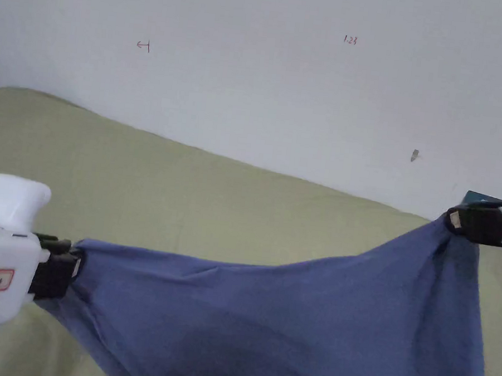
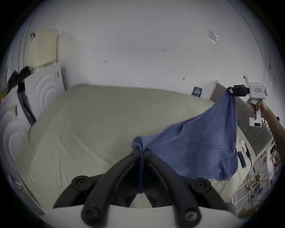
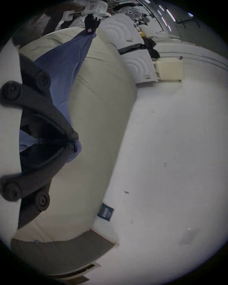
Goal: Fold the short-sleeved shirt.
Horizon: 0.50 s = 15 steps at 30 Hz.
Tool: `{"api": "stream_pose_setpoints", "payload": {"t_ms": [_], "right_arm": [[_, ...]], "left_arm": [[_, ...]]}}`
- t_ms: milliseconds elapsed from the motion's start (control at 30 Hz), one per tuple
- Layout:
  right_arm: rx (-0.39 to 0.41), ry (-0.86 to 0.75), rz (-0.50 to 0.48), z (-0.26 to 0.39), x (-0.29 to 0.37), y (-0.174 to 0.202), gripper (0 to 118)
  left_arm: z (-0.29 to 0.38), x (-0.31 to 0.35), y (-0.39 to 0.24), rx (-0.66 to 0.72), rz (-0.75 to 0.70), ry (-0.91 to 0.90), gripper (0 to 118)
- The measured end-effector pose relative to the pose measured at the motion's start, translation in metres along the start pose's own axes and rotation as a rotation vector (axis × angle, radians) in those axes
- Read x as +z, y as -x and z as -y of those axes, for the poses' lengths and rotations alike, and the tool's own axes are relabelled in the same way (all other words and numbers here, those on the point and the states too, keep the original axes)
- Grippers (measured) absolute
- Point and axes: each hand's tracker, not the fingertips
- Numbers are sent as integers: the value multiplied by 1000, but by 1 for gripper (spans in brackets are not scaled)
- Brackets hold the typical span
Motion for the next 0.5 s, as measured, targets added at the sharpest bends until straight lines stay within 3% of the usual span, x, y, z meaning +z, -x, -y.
{"api": "stream_pose_setpoints", "payload": {"t_ms": [200,267,500], "right_arm": [[-14,-125,64,-59,36,-15,5],[26,-163,109,-77,46,-18,5],[32,-270,163,-134,67,-35,5]], "left_arm": [[-91,-1,-1,-84,15,-68,2],[-120,-1,-4,-126,-5,-109,2],[-213,-1,-7,-84,-10,-260,2]]}}
